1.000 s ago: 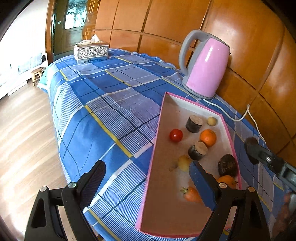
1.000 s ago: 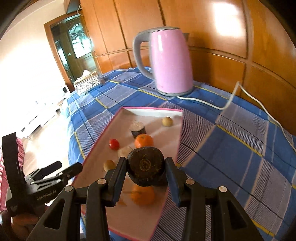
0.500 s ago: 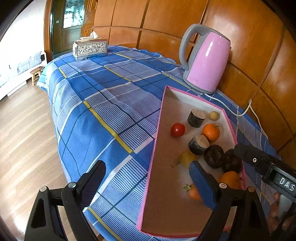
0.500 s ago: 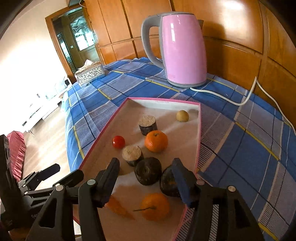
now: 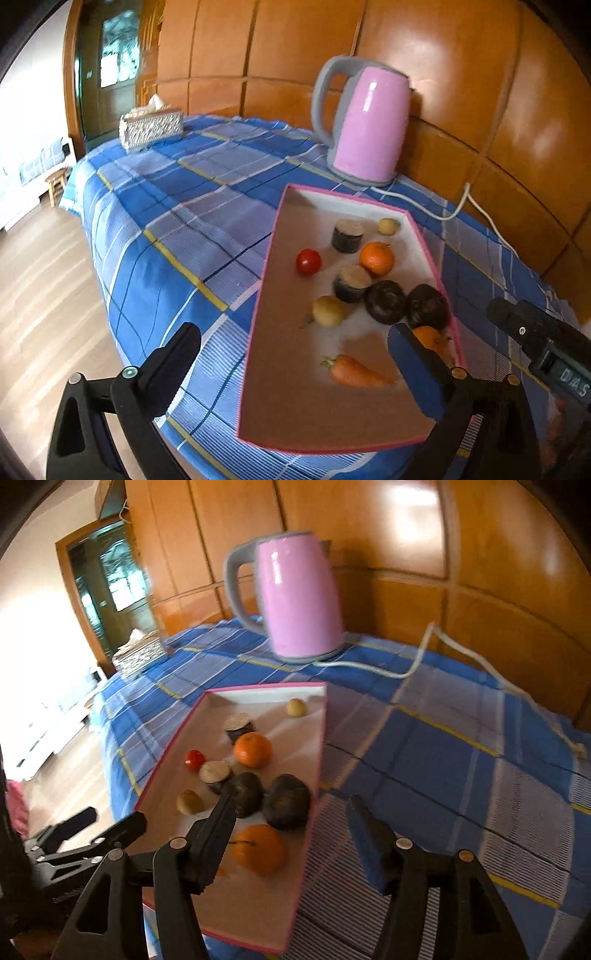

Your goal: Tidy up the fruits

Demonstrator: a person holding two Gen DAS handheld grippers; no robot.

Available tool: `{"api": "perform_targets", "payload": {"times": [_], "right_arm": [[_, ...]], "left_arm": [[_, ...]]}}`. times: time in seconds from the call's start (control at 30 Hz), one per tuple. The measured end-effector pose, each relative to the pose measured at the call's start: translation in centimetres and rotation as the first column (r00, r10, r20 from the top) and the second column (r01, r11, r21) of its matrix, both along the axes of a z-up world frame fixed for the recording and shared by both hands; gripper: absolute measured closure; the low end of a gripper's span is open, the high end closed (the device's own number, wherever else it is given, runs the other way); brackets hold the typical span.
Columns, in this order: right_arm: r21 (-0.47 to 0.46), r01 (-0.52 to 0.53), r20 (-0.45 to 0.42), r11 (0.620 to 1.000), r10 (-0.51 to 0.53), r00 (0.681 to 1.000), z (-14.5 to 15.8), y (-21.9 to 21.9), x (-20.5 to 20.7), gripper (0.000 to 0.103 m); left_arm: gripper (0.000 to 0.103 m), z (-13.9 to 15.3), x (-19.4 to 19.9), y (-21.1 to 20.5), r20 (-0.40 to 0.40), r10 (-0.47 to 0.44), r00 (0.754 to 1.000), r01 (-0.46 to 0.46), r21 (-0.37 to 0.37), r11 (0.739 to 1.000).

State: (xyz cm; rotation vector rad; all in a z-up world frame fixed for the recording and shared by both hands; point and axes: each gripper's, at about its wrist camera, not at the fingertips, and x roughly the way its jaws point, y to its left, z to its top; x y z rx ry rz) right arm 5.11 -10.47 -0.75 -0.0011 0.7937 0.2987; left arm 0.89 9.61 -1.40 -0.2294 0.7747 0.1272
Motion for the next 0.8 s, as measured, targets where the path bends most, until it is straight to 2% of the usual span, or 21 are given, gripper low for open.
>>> {"api": "perform_targets", "payload": {"times": [0.13,0.27,0.47,0.8], "right_arm": [[-0.03,0.072,0.047,0.997,-0.071,0.996,0.4,-1.2,-1.8,0.039],[-0.048,0.133,0.055,0.99,-0.131,0.99,-0.1,-2.2,-2.9,0.038],[-0.066,0.161,0.029,0.985,-0.159,0.987,-1.3,-2.9,-4.2,0.038],[-0.087,0.177,0.06,0.98,-0.172,0.983,-1.0,-2.9,-5.0,0.038]], "left_arm": [[0.0,0.8,-0.7,-1.0,0.026,-0.025,0.999,0.025,0.024,0.999],[0.0,1.2,-1.2,-1.5,0.034,-0.034,0.999,0.034,0.027,0.999],[0.0,1.5,-1.7,-2.3,0.037,-0.043,0.998,0.041,0.046,0.998],[0.0,2.4,-2.0,-3.1,0.07,-0.034,0.997,0.026,0.118,0.993]]}}
